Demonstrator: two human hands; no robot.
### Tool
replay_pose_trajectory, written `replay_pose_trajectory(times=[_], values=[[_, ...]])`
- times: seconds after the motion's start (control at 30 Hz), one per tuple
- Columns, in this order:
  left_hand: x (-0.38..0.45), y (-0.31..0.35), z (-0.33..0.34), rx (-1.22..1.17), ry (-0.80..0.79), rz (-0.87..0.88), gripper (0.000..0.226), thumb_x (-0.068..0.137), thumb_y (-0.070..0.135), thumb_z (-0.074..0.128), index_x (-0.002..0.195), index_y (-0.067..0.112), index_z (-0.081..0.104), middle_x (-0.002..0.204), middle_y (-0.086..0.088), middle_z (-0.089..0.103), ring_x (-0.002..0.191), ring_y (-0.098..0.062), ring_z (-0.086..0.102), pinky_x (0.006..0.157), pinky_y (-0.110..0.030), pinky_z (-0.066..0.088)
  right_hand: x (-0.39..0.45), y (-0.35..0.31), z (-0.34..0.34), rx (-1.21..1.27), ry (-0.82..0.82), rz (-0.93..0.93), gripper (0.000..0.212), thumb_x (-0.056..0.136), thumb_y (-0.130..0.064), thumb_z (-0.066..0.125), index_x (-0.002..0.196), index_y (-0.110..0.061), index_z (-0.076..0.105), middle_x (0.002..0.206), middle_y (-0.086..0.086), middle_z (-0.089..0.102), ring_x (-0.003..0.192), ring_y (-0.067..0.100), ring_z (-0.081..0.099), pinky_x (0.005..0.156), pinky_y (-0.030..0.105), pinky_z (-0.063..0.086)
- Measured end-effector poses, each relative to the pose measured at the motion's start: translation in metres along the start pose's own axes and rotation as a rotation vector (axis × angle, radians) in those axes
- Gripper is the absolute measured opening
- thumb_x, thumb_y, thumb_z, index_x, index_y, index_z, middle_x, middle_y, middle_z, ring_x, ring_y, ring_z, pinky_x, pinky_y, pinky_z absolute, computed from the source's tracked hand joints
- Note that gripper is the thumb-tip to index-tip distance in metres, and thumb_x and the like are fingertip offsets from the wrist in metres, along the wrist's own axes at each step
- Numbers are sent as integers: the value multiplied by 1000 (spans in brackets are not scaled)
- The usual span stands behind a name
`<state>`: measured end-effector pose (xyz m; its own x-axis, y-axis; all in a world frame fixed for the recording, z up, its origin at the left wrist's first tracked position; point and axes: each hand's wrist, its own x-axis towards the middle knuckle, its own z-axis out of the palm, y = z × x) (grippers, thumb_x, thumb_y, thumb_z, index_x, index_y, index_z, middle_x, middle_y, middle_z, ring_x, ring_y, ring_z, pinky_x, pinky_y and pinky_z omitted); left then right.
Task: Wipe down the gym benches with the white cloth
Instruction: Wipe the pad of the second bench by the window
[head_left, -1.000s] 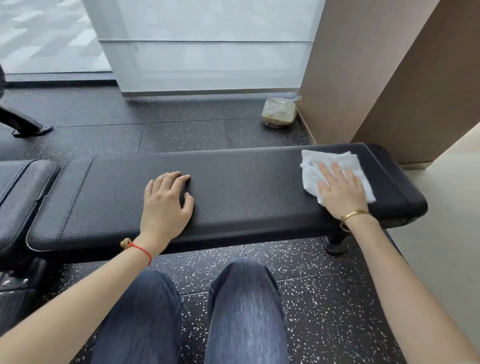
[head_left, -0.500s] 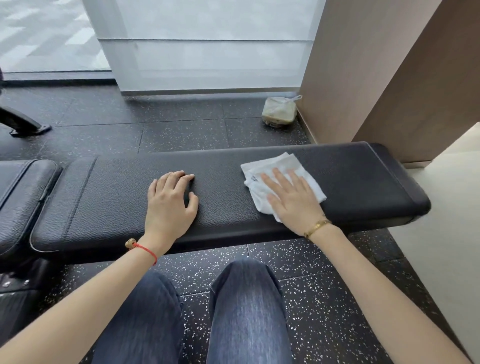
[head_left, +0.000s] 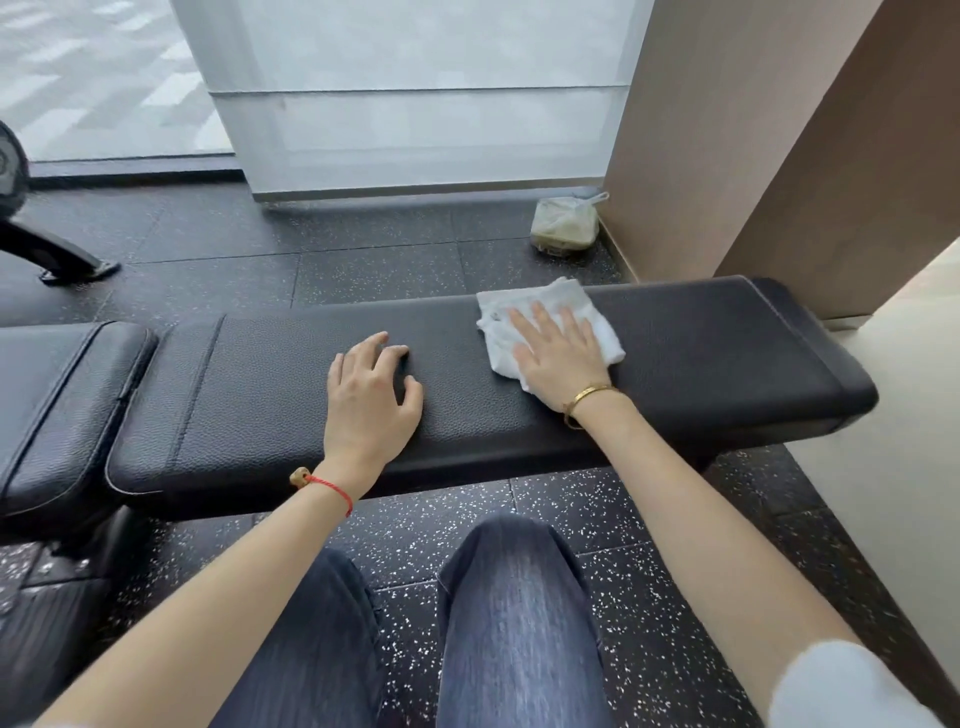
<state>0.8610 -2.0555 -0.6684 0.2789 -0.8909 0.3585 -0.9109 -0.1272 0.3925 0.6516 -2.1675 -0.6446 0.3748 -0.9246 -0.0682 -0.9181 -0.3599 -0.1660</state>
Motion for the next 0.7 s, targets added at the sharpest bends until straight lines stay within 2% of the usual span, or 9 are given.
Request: replay_pose_trajectory(times=[0.17, 0.3, 0.4, 0.47, 0.6, 0.7], values=[[-3, -8, -12, -124, 58, -18, 35, 90, 17, 55, 125, 15, 61, 138, -5, 53, 131, -24, 45, 113, -43, 30, -44, -38, 20, -42, 25, -202, 52, 103, -43, 20, 154, -42, 7, 164, -6, 3, 151, 25, -2, 120, 42, -7], [0, -41, -38, 11, 72, 14, 39, 88, 18, 57, 127, 14, 59, 134, -6, 56, 128, -28, 47, 113, -47, 30, -25, -38, 14, -22, -4, -98, 52, 103, -43, 20, 154, -43, 7, 164, -7, 1, 151, 24, -3, 121, 43, -6], [0, -77, -55, 128, 53, -50, 43, 89, 19, 57, 131, 11, 57, 136, -10, 55, 129, -32, 45, 114, -50, 27, 8, -63, 10, -51, -22, -6, 54, 103, -41, 18, 155, -40, 5, 165, -3, 0, 151, 29, -1, 121, 47, -6], [-2, -97, -61, 180, 29, -109, 44, 91, 22, 56, 133, 11, 55, 139, -11, 52, 132, -33, 41, 115, -52, 23, 24, -90, 13, -39, -44, -14, 54, 103, -41, 18, 155, -38, 5, 165, -1, -1, 150, 32, -1, 120, 49, -7], [-6, -119, -60, 189, 4, -184, 42, 93, 25, 53, 133, 13, 54, 141, -12, 49, 134, -33, 37, 116, -55, 19, 25, -143, 22, -50, -49, -129, 54, 103, -42, 17, 155, -40, 5, 165, -2, 1, 151, 30, 0, 120, 49, -7], [-7, -122, -58, 165, 29, -202, 40, 91, 26, 51, 129, 16, 56, 138, -8, 51, 133, -30, 38, 114, -55, 22, 3, -158, 30, -52, -33, -247, 53, 103, -43, 18, 154, -41, 6, 165, -4, 3, 151, 27, -2, 121, 47, -6]])
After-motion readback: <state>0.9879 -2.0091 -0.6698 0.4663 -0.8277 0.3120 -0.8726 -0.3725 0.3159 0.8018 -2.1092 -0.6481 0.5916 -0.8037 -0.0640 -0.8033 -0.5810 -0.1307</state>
